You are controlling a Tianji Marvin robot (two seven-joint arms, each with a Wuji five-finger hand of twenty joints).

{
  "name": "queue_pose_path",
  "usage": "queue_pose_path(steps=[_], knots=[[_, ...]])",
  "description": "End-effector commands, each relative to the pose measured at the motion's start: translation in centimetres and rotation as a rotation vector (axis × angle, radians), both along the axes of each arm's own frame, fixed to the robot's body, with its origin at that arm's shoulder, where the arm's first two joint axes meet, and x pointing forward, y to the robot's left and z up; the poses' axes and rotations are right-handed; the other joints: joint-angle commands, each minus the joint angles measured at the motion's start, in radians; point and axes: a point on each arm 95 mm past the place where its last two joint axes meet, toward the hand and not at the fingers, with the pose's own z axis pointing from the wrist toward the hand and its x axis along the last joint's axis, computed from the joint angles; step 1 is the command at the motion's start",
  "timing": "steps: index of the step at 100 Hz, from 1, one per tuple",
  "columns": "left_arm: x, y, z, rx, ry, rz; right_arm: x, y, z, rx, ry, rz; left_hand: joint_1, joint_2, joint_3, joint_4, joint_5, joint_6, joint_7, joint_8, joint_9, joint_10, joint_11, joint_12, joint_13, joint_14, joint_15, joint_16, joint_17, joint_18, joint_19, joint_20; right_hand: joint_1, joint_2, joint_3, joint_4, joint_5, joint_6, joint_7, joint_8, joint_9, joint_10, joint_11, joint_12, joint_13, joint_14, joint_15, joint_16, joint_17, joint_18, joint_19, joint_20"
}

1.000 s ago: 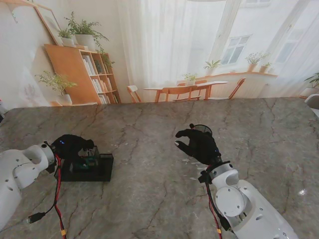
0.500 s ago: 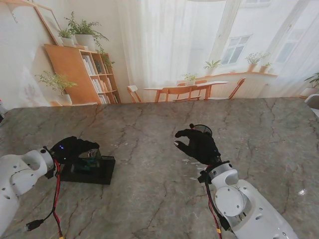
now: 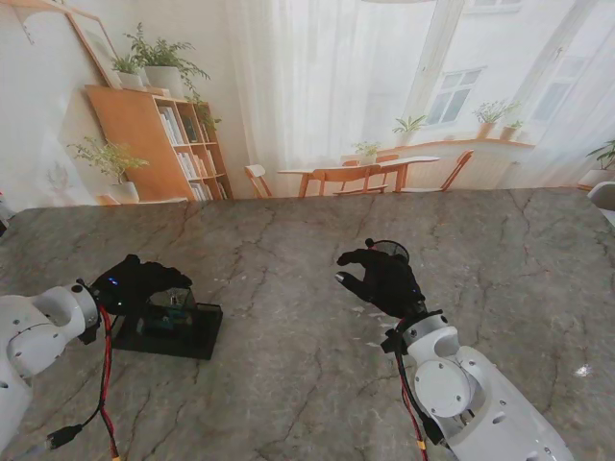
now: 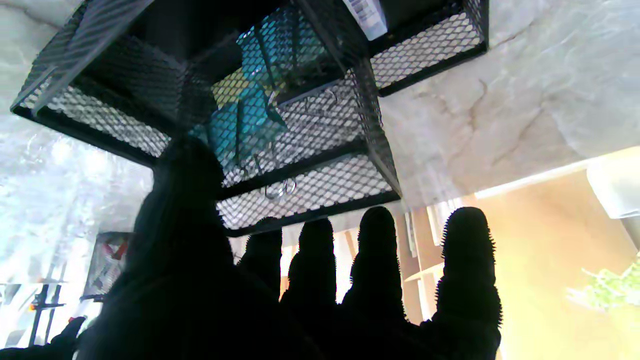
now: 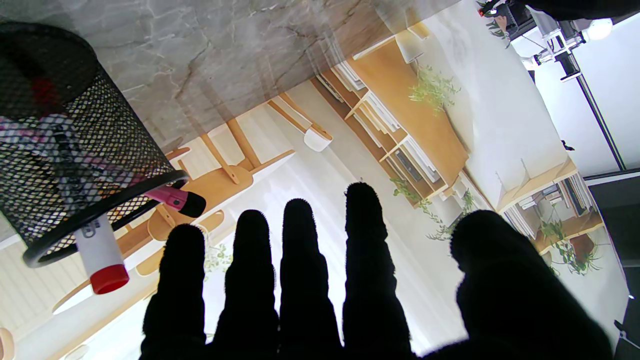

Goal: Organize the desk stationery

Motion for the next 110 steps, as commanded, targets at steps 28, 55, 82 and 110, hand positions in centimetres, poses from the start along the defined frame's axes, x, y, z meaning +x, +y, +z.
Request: queue_pose_path(steps=[28, 55, 82, 110], knots=[[-0.5, -0.9, 4.5, -0.020, -0.096, -0.011, -0.2, -0.1, 0.0, -0.001, 0.002, -0.002, -0.232, 0.118, 0.013, -0.021, -0.100, 0.039, -0.075, -0.061, -0.092, 0.054, -0.044, -0.049, -0.121, 0.076, -0.063, -0.072, -0.085, 0.122, -0.116, -0.102, 0.006, 0.039, -0.019, 0.009, 0.013, 0.002, 0.006, 0.026, 0.008, -0.003, 0.016, 0.012, -0.018, -0.012, 0.005, 0.014, -0.010, -0.015, 0.013, 0.015], [-1.9, -4.3, 8.0, -0.137, -0.197, -0.016, -0.4, -0.4, 0.2, 0.004, -0.012, -0.017, -0.257, 0.168, 0.013, -0.024, -0.150, 0.068, -0.100, -0.094, -0.143, 0.079, -0.060, -0.080, -0.182, 0.097, -0.094, -0.121, -0.109, 0.121, -0.197, -0.155, 0.006, 0.038, -0.019, 0.009, 0.014, 0.001, 0.006, 0.026, 0.009, -0.003, 0.017, 0.012, -0.018, -0.012, 0.004, 0.014, -0.011, -0.014, 0.012, 0.014], [-3.5, -9.4, 6.5, -0.310, -0.268, 0.044, -0.8, -0.9, 0.7, 0.009, -0.040, -0.027, -0.230, 0.214, 0.013, -0.032, -0.127, 0.042, -0.085, -0.094, -0.128, 0.086, -0.055, -0.087, -0.196, 0.100, -0.096, -0.133, -0.120, 0.081, -0.223, -0.169, 0.007, 0.035, -0.018, 0.009, 0.009, -0.001, 0.004, 0.025, 0.008, -0.002, 0.016, 0.012, -0.017, -0.011, 0.004, 0.014, -0.010, -0.015, 0.012, 0.014], [-5.1, -11.9, 1.2, -0.389, -0.230, 0.133, -1.4, -1.5, 2.1, -0.020, -0.098, -0.021, -0.201, 0.222, 0.006, -0.037, -0.091, 0.031, -0.066, -0.085, -0.098, 0.084, -0.049, -0.084, -0.183, 0.093, -0.094, -0.134, -0.120, 0.050, -0.243, -0.162, 0.013, 0.001, -0.014, 0.010, -0.018, -0.006, -0.008, 0.021, 0.000, -0.007, 0.012, 0.010, -0.013, -0.010, 0.001, 0.014, -0.006, -0.007, 0.013, 0.015]])
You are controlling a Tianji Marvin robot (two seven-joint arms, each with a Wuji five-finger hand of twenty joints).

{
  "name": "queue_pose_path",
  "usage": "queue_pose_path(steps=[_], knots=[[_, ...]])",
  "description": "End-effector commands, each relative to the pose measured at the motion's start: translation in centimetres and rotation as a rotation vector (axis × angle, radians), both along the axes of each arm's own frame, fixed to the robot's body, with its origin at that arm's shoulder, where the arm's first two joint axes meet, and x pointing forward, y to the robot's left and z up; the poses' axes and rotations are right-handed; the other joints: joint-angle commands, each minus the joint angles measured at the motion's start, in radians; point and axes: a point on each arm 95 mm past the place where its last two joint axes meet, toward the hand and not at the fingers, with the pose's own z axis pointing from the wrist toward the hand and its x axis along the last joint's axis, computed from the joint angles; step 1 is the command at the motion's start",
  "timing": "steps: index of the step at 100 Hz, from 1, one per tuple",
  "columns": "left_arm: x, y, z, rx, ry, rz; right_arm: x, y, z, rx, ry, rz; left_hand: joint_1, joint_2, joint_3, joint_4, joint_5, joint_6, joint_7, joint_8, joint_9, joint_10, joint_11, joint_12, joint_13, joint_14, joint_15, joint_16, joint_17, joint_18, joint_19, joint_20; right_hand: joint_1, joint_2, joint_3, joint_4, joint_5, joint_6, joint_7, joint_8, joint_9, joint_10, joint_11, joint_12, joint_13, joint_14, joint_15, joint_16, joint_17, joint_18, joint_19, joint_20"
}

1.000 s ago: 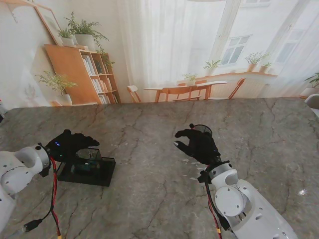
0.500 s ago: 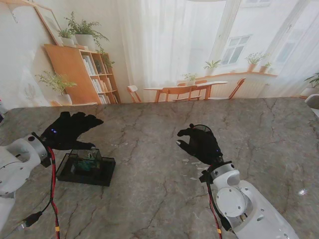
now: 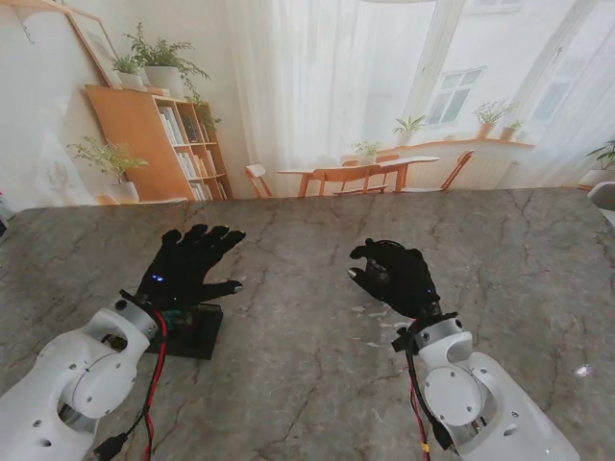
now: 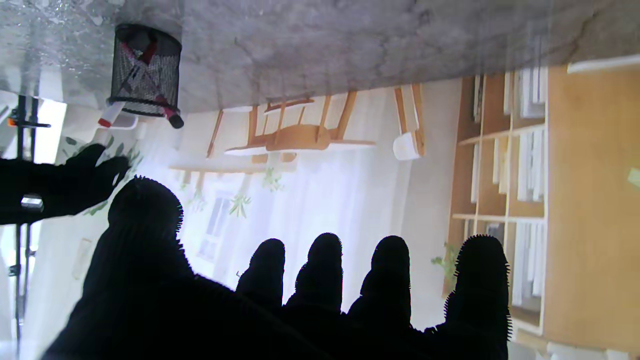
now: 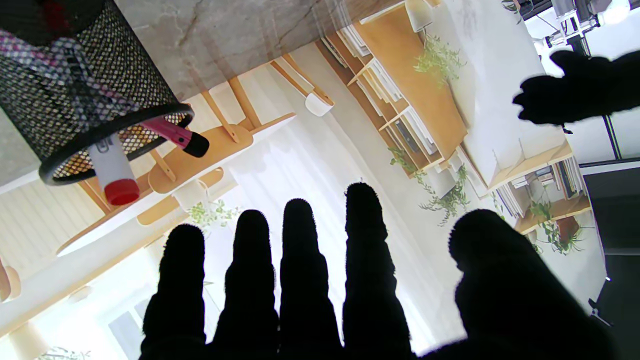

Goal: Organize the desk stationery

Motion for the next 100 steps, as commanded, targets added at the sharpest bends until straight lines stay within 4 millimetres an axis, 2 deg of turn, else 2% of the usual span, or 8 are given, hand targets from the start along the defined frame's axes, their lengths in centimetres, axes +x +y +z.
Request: queue_pose_path(steps=[1, 34, 48, 56, 60, 68, 75, 100], knots=[[-0.6, -0.2, -2.5, -0.019, 0.059, 0.014, -0.1, -0.1, 0.6, -0.013, -0.004, 0.024, 0.027, 0.060, -0.002, -0.037, 0.016, -0.013, 0.010, 0.003, 0.005, 0.005, -0.003, -0.014, -0.029, 0.003, -0.013, -0.006, -0.020, -0.011, -0.030, -0.014, 0.005, -0.002, -0.013, 0.010, -0.021, -0.006, -0.010, 0.020, -0.003, -0.007, 0.011, 0.010, -0.013, -0.010, 0.001, 0.014, -0.004, -0.007, 0.013, 0.015], [-0.5, 0.6, -4.2, -0.096, 0.073, 0.066, 1.6, -3.9, 5.4, -0.359, 0.006, 0.164, 0.044, 0.062, -0.004, -0.037, 0.028, -0.016, 0.016, 0.010, 0.014, 0.002, -0.001, -0.010, -0.013, -0.001, -0.008, 0.001, -0.009, -0.019, -0.033, 0.010, -0.031, -0.175, 0.103, 0.002, -0.392, -0.058, -0.189, -0.015, -0.287, -0.049, -0.062, -0.022, -0.083, 0.007, 0.004, 0.018, 0.024, 0.037, 0.092, 0.074], [-0.8, 0.9, -4.2, -0.109, 0.061, 0.068, 3.0, -4.9, 6.5, -0.495, 0.065, 0.203, 0.045, 0.061, -0.005, -0.037, 0.031, -0.019, 0.017, 0.012, 0.018, 0.000, -0.001, -0.009, -0.004, -0.004, -0.005, 0.005, -0.002, -0.021, -0.027, 0.022, -0.078, -0.209, 0.132, -0.011, -0.467, -0.022, -0.344, -0.040, -0.460, -0.022, -0.118, -0.076, -0.227, 0.042, -0.084, -0.055, -0.036, 0.073, 0.015, -0.013], [-1.0, 1.1, -4.2, -0.115, 0.055, 0.073, 4.1, -5.2, 6.7, -0.553, 0.109, 0.208, 0.046, 0.061, -0.005, -0.037, 0.033, -0.021, 0.017, 0.013, 0.019, -0.001, -0.001, -0.009, 0.001, -0.005, -0.003, 0.007, 0.002, -0.021, -0.021, 0.030, -0.100, -0.218, 0.141, -0.017, -0.452, 0.003, -0.378, -0.249, -0.545, 0.007, -0.140, -0.100, -0.318, 0.070, -0.140, -0.099, -0.089, 0.103, -0.017, -0.116], [-1.1, 1.1, -4.2, -0.119, 0.053, 0.077, 4.6, -5.3, 6.7, -0.574, 0.136, 0.203, 0.048, 0.061, -0.004, -0.037, 0.034, -0.020, 0.018, 0.013, 0.020, -0.002, 0.000, -0.009, 0.003, -0.005, -0.002, 0.008, 0.002, -0.021, -0.019, 0.033, -0.117, -0.215, 0.142, -0.020, -0.444, 0.015, -0.381, -0.367, -0.548, 0.021, -0.157, -0.174, -0.353, 0.077, -0.157, -0.110, -0.113, 0.112, -0.020, -0.156], [-1.3, 1.3, -4.2, -0.121, 0.046, 0.084, 6.1, -5.3, 6.3, -0.604, 0.186, 0.184, 0.046, 0.062, -0.005, -0.037, 0.036, -0.019, 0.018, 0.014, 0.022, -0.001, 0.000, -0.008, 0.009, -0.006, 0.000, 0.011, 0.007, -0.022, -0.013, 0.040, -0.140, -0.209, 0.141, -0.023, -0.438, 0.035, -0.387, -0.474, -0.549, 0.042, -0.176, -0.251, -0.383, 0.092, -0.177, -0.122, -0.132, 0.141, -0.025, -0.191], [-1.4, 1.4, -4.2, -0.121, 0.041, 0.090, 7.3, -5.2, 5.8, -0.626, 0.233, 0.164, 0.047, 0.062, -0.005, -0.038, 0.039, -0.020, 0.019, 0.015, 0.025, 0.000, 0.001, -0.007, 0.013, -0.006, 0.001, 0.013, 0.009, -0.021, -0.008, 0.045, -0.152, -0.208, 0.146, -0.023, -0.425, 0.055, -0.389, -0.640, -0.551, 0.057, -0.178, -0.328, -0.395, 0.105, -0.183, -0.123, -0.142, 0.170, -0.011, -0.221], [-1.6, 1.5, -4.2, -0.114, 0.037, 0.102, 10.7, -4.2, 3.9, -0.677, 0.346, 0.106, 0.052, 0.060, -0.005, -0.038, 0.050, -0.019, 0.023, 0.018, 0.033, -0.001, 0.002, -0.005, 0.022, -0.007, 0.004, 0.020, 0.012, -0.021, 0.002, 0.057, -0.165, -0.197, 0.148, -0.020, -0.419, 0.125, -0.417, -0.715, -0.552, 0.102, -0.191, -0.377, -0.346, 0.169, -0.126, -0.086, -0.078, 0.317, 0.140, -0.165]])
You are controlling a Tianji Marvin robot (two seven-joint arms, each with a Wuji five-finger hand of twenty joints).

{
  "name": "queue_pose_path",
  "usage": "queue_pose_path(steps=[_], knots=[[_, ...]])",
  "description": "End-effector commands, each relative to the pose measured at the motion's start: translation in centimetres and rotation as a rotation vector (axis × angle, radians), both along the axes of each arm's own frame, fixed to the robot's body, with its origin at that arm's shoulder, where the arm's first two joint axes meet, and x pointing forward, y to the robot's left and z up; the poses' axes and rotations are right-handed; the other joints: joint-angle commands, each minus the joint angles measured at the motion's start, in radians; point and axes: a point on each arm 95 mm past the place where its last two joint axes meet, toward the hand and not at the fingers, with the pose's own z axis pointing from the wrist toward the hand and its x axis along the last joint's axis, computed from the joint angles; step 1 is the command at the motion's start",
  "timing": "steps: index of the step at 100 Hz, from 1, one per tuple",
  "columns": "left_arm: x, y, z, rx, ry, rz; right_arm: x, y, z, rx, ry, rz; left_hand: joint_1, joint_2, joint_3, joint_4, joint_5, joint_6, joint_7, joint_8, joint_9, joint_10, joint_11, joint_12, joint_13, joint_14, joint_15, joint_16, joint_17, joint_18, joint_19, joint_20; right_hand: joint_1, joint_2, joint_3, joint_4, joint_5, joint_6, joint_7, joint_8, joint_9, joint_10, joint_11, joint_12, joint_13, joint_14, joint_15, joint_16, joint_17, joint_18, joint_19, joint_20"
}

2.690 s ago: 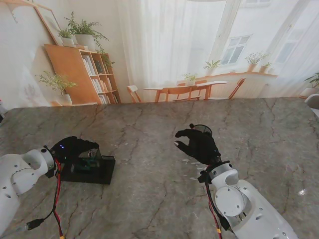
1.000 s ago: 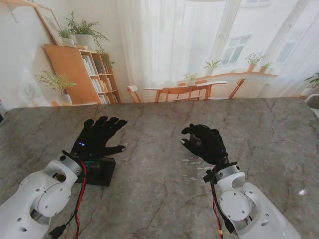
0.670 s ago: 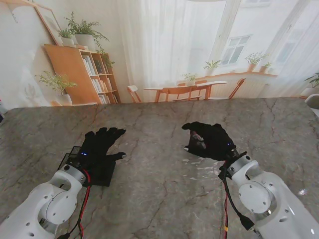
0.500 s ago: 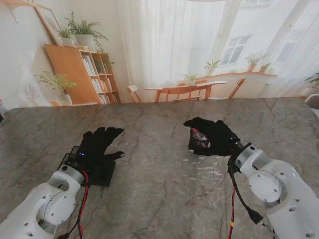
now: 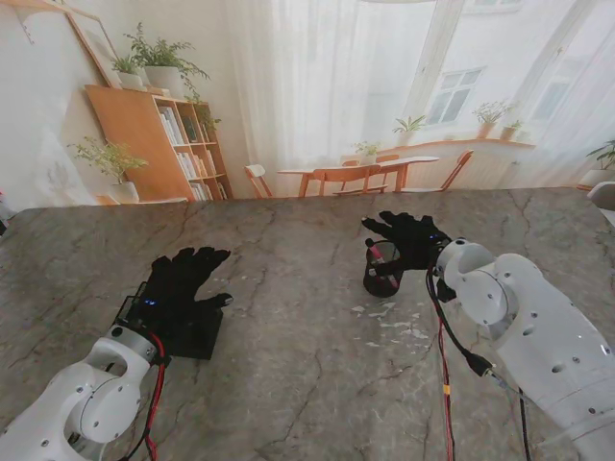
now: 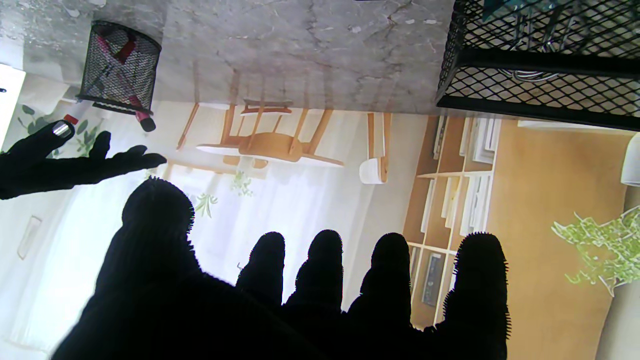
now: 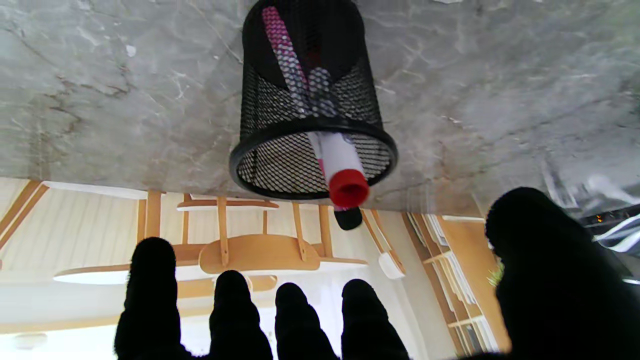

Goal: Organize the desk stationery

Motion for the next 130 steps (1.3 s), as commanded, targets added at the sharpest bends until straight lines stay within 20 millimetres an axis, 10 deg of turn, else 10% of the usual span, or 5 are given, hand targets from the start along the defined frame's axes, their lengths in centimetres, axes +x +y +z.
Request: queue_pose_path(steps=[1, 28, 54, 89, 130], knots=[[-0.2, -0.2, -0.1, -0.002, 0.003, 0.004, 0.4, 0.3, 0.0, -0.008, 0.012, -0.015, 0.008, 0.041, -0.010, -0.038, 0.011, -0.012, 0.006, 0.006, 0.013, -0.001, -0.003, -0.005, 0.006, -0.007, 0.003, 0.001, -0.001, -0.013, 0.007, 0.031, -0.030, 0.007, 0.007, -0.020, 0.006, 0.025, -0.029, -0.032, -0.024, 0.023, -0.031, -0.026, 0.024, 0.031, 0.037, 0.028, 0.035, 0.075, 0.082, 0.041], [-0.2, 0.0, -0.1, 0.000, 0.008, 0.016, 1.5, 1.3, -1.1, -0.064, 0.066, -0.022, 0.013, 0.041, -0.011, -0.038, 0.024, -0.009, 0.011, 0.009, 0.028, -0.001, 0.001, -0.002, 0.018, -0.009, 0.006, 0.006, 0.004, -0.015, 0.016, 0.039, -0.009, -0.032, 0.033, -0.015, 0.002, 0.020, 0.017, 0.013, -0.024, 0.060, -0.002, 0.138, 0.094, 0.053, 0.288, 0.167, 0.224, 0.103, 0.260, 0.276], [-0.3, 0.1, -0.2, 0.000, 0.008, 0.021, 1.7, 1.0, -2.9, -0.115, 0.115, -0.012, 0.022, 0.044, -0.010, -0.039, 0.036, -0.006, 0.016, 0.013, 0.041, -0.001, 0.005, 0.003, 0.026, -0.013, 0.008, 0.011, 0.008, -0.020, 0.025, 0.045, 0.087, -0.093, 0.067, 0.008, -0.028, 0.010, 0.042, 0.420, -0.040, 0.086, 0.059, 0.406, 0.126, 0.047, 0.538, 0.262, 0.388, 0.033, 0.336, 0.461], [-0.2, 0.1, -0.3, -0.004, 0.013, 0.023, 2.2, 0.5, -4.4, -0.146, 0.128, 0.014, 0.032, 0.052, -0.011, -0.040, 0.040, -0.003, 0.017, 0.017, 0.049, -0.001, 0.007, 0.009, 0.039, -0.015, 0.015, 0.020, 0.017, -0.031, 0.053, 0.062, 0.257, -0.154, 0.101, 0.095, -0.116, -0.009, 0.367, 1.105, 0.098, 0.101, 0.325, 0.784, 0.270, -0.024, 0.791, 0.350, 0.625, -0.235, 0.409, 0.384], [-0.2, 0.2, -0.3, -0.009, 0.003, 0.031, 2.6, 1.3, -5.2, -0.107, 0.115, 0.089, 0.038, 0.064, -0.013, -0.041, 0.042, -0.001, 0.019, 0.021, 0.050, 0.001, 0.007, 0.013, 0.047, -0.016, 0.020, 0.032, 0.019, -0.038, 0.077, 0.080, 0.349, -0.230, 0.351, 0.128, 0.020, 0.004, 0.617, 1.182, 0.382, 0.006, 0.723, 0.719, 0.595, -0.177, 0.934, 0.343, 0.962, -0.458, 0.419, 0.248]])
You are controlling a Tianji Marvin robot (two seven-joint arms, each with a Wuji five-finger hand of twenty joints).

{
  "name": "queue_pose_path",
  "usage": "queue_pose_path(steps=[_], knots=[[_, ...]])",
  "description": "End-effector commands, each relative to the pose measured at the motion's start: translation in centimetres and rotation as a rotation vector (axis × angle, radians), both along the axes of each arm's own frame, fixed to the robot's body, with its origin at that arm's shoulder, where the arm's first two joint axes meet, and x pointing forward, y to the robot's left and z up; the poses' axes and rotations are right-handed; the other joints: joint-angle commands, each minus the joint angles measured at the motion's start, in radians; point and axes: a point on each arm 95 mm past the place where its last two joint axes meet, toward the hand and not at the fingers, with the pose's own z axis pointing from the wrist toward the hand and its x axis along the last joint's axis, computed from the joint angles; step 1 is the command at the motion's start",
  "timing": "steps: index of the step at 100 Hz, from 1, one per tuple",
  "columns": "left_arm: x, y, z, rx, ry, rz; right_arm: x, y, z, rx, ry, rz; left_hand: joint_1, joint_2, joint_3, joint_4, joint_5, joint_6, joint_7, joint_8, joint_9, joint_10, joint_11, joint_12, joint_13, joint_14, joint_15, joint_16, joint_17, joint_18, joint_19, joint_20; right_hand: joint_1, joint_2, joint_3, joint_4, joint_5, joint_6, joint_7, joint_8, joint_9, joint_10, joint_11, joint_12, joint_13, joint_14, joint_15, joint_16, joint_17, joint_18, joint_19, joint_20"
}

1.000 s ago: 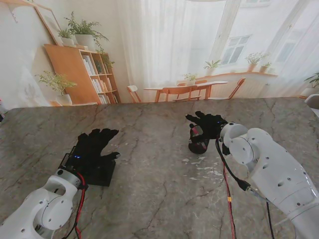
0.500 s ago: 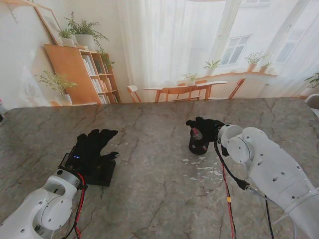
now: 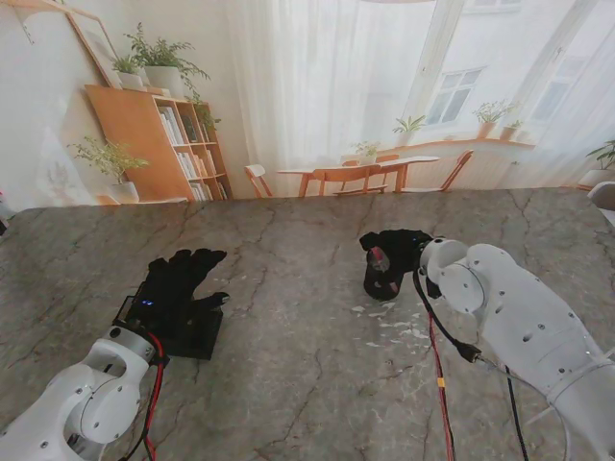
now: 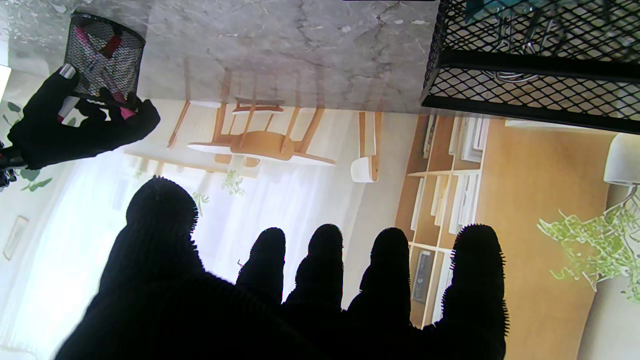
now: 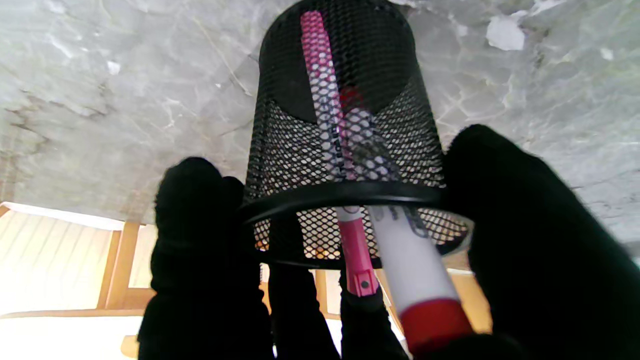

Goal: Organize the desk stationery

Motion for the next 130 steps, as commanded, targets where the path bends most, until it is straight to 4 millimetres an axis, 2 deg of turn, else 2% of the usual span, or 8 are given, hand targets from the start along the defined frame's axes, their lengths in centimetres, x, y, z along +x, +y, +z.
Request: queue_pose_path(steps=[1, 30, 67, 88, 114, 130], knots=[[-0.2, -0.1, -0.3, -0.008, 0.004, 0.006, -0.7, 0.3, -1.8, -0.004, 0.056, 0.029, 0.022, 0.064, -0.013, -0.041, 0.019, -0.001, 0.006, 0.008, 0.010, 0.001, 0.001, 0.013, 0.018, -0.016, 0.013, 0.009, -0.005, -0.027, 0.011, 0.031, 0.142, 0.064, 0.236, 0.032, 0.058, -0.001, 0.065, 0.004, 0.078, -0.054, 0.114, -0.015, 0.141, -0.218, 0.125, -0.005, 0.064, -0.098, 0.024, -0.026], [-0.2, 0.0, -0.3, -0.011, 0.002, 0.005, -1.1, 2.9, -1.8, 0.060, 0.075, 0.137, 0.023, 0.066, -0.013, -0.041, 0.020, -0.001, 0.006, 0.010, 0.010, 0.001, 0.000, 0.014, 0.018, -0.017, 0.013, 0.014, -0.007, -0.030, 0.015, 0.036, 0.151, 0.069, 0.240, 0.026, 0.102, 0.002, 0.136, -0.039, 0.142, -0.067, 0.146, -0.034, 0.198, -0.226, 0.136, -0.008, 0.164, -0.107, 0.033, -0.034], [-0.3, 0.1, -0.3, -0.013, -0.004, 0.007, -1.8, 9.0, -2.3, 0.161, 0.107, 0.315, 0.022, 0.069, -0.014, -0.041, 0.020, -0.001, 0.006, 0.011, 0.011, 0.000, 0.000, 0.014, 0.021, -0.018, 0.013, 0.017, -0.007, -0.031, 0.016, 0.039, 0.154, 0.064, 0.236, 0.014, 0.092, -0.001, 0.166, -0.082, 0.149, -0.054, 0.148, -0.041, 0.206, -0.210, 0.156, -0.002, 0.184, -0.091, 0.052, -0.032], [-0.3, 0.2, -0.3, -0.016, -0.008, 0.008, -2.9, 11.6, -2.5, 0.217, 0.110, 0.389, 0.022, 0.070, -0.013, -0.041, 0.021, -0.001, 0.006, 0.012, 0.011, 0.000, 0.000, 0.014, 0.022, -0.017, 0.013, 0.017, -0.007, -0.032, 0.016, 0.040, 0.143, 0.060, 0.233, 0.008, 0.086, -0.008, 0.169, -0.093, 0.139, -0.046, 0.143, -0.045, 0.199, -0.197, 0.163, -0.001, 0.182, -0.076, 0.063, -0.034], [-0.3, 0.3, -0.4, -0.023, -0.012, 0.008, -4.4, 12.5, -3.2, 0.232, 0.131, 0.443, 0.021, 0.079, -0.013, -0.042, 0.021, -0.002, 0.006, 0.012, 0.013, -0.001, 0.001, 0.015, 0.025, -0.018, 0.014, 0.018, -0.006, -0.031, 0.017, 0.042, 0.064, 0.073, 0.171, -0.024, 0.079, -0.035, 0.134, -0.120, 0.088, -0.016, 0.070, -0.064, 0.138, -0.139, 0.163, 0.008, 0.096, 0.037, 0.143, -0.032], [-0.4, 0.3, -0.4, -0.023, -0.015, 0.007, -4.9, 12.5, -3.0, 0.211, 0.135, 0.464, 0.021, 0.080, -0.014, -0.042, 0.020, -0.002, 0.005, 0.012, 0.012, 0.000, 0.001, 0.015, 0.024, -0.021, 0.013, 0.018, -0.006, -0.032, 0.017, 0.042, -0.002, 0.103, 0.082, -0.062, 0.069, -0.026, 0.039, -0.143, 0.025, 0.013, -0.027, -0.085, 0.083, -0.093, 0.145, 0.020, 0.020, 0.125, 0.188, -0.020]])
